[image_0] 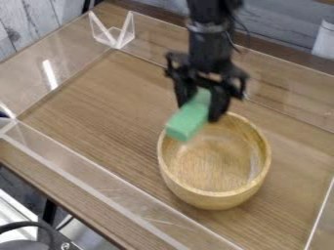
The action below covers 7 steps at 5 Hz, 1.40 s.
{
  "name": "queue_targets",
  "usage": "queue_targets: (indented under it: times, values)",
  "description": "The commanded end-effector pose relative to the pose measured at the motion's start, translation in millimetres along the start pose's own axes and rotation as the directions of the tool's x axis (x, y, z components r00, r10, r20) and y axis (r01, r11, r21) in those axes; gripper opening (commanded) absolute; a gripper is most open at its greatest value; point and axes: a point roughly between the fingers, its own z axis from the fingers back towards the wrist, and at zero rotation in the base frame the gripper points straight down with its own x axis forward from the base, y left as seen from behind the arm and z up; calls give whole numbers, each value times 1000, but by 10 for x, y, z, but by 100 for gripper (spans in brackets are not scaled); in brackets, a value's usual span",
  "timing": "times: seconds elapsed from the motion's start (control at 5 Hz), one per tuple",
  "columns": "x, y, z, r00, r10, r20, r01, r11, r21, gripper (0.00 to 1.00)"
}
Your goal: Remove the green block from inside the brown bowl and put it on the table
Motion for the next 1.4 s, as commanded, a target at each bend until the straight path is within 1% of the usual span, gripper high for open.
queue_targets:
  times: [0.0,0.2,0.4,0.6,0.8,1.0,1.2]
  values:
    - [200,375,281,995,30,90,-31,999,12,0]
    - [334,767,322,992,78,103,-81,997,20,0]
    - [289,906,215,993,81,88,-84,996,35,0]
    - [278,986,49,995,82,62,-85,995,49,0]
    - [206,906,-81,997,68,47,-70,996,49,0]
    - [234,743,-26,996,70,59,-73,997,39,0]
    - [232,729,-77,996,69,54,-71,997,40,0]
